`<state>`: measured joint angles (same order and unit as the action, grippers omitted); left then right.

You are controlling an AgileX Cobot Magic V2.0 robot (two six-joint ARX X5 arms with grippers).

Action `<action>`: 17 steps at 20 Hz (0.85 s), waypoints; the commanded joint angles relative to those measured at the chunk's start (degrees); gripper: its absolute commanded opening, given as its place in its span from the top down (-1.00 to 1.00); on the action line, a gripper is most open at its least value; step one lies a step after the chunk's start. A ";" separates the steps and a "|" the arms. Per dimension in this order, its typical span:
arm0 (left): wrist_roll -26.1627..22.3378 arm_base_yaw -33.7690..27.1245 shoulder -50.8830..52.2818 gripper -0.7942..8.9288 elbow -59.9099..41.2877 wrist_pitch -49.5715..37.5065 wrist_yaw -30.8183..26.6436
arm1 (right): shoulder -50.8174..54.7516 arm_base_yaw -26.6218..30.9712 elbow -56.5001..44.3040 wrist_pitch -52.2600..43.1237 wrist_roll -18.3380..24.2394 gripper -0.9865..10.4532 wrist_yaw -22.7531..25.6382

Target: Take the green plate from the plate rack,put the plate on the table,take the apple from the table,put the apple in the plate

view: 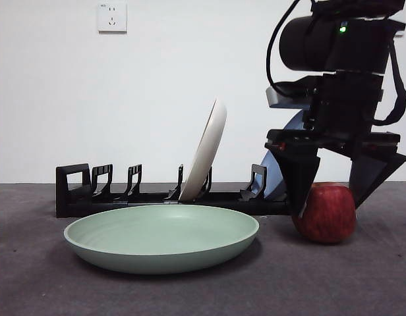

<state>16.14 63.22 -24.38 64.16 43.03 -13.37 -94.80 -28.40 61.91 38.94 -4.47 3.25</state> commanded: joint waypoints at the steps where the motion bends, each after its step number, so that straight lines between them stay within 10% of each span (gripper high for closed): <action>1: 0.79 0.11 0.00 0.32 -0.20 -0.20 -0.17 | -0.50 -0.02 -0.35 -0.15 0.11 0.37 0.87; 3: 0.83 0.11 0.00 0.32 -0.20 -0.28 -0.17 | -0.48 -0.02 0.04 0.28 0.07 0.85 0.90; 17: 1.42 0.11 -2.80 0.32 -0.20 0.76 -0.17 | 1.25 -11.56 21.57 10.27 -1.55 0.85 -10.23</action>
<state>17.19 63.22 -27.22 64.16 43.99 -13.37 -93.65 -39.66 83.40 49.34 -5.58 -6.68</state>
